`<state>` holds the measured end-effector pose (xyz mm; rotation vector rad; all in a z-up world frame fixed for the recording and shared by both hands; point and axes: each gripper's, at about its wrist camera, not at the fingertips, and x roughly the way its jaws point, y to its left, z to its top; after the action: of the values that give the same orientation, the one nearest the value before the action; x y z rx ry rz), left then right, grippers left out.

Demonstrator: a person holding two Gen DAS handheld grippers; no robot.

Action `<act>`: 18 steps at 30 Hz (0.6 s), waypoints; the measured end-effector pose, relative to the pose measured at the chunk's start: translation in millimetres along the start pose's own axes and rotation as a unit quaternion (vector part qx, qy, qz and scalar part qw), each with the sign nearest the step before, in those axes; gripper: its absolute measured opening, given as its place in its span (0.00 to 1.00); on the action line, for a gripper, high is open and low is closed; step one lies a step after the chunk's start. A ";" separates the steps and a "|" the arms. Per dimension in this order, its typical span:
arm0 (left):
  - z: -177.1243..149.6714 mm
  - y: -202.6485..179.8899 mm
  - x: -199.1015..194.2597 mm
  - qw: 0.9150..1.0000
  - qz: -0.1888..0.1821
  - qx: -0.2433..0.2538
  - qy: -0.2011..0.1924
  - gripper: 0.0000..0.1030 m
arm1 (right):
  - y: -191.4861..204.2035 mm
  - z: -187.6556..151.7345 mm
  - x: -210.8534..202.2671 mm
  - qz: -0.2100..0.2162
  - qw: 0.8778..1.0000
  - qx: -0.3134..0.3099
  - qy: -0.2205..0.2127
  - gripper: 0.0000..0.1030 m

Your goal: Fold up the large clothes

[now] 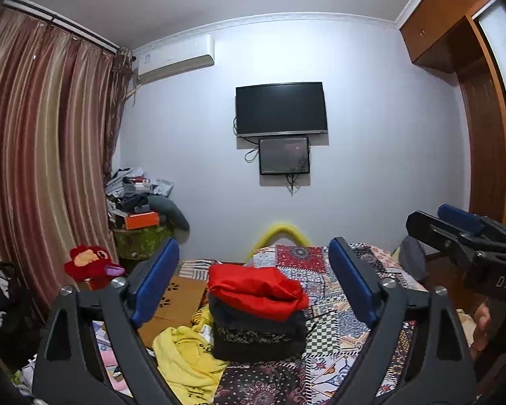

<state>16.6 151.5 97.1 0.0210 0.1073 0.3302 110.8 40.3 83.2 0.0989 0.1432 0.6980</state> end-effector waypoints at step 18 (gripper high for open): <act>-10.3 2.8 3.1 1.000 -0.003 -0.018 0.003 0.95 | -2.4 -6.7 -12.8 -0.030 1.000 -0.002 -0.003 0.99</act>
<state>17.6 155.2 86.7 -0.0156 0.1069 0.3255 101.6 30.5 77.5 0.0926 0.1391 0.6375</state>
